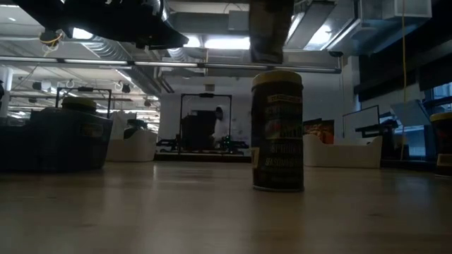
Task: Sort spices by type
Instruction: Put the orange seasoning pack into the top right white bin
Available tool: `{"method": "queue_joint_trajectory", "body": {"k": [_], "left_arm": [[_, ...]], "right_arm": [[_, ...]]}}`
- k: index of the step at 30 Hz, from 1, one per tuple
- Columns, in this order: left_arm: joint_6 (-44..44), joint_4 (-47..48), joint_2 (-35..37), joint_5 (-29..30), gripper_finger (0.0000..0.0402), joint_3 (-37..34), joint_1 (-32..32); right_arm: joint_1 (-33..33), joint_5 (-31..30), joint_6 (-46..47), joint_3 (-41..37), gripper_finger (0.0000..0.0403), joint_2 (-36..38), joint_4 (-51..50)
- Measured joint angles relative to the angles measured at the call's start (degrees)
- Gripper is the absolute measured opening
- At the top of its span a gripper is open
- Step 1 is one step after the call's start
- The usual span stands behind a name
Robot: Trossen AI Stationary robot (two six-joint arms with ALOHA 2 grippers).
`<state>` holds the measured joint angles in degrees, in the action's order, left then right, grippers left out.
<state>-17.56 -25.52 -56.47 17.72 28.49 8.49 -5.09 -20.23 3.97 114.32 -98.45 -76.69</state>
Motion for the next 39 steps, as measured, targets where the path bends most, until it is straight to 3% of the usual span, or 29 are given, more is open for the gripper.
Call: {"method": "queue_joint_trajectory", "body": {"k": [12, 22, 39], "left_arm": [[0.0, 0.1, 0.0, 0.0, 0.0276, 0.0, 0.0], [0.0, 0.1, 0.0, 0.0, 0.0276, 0.0, 0.0], [-0.5, 0.5, 0.0, 0.0, 0.0276, 0.0, 0.1]], "right_arm": [[14.8, -2.8, 0.7, -0.1, 0.0001, 7.3, -5.2], [28.0, -3.0, 0.7, -0.3, 0.0001, 8.3, -7.3], [48.8, -3.2, 3.5, -16.5, 0.0001, 10.3, -1.0]]}}
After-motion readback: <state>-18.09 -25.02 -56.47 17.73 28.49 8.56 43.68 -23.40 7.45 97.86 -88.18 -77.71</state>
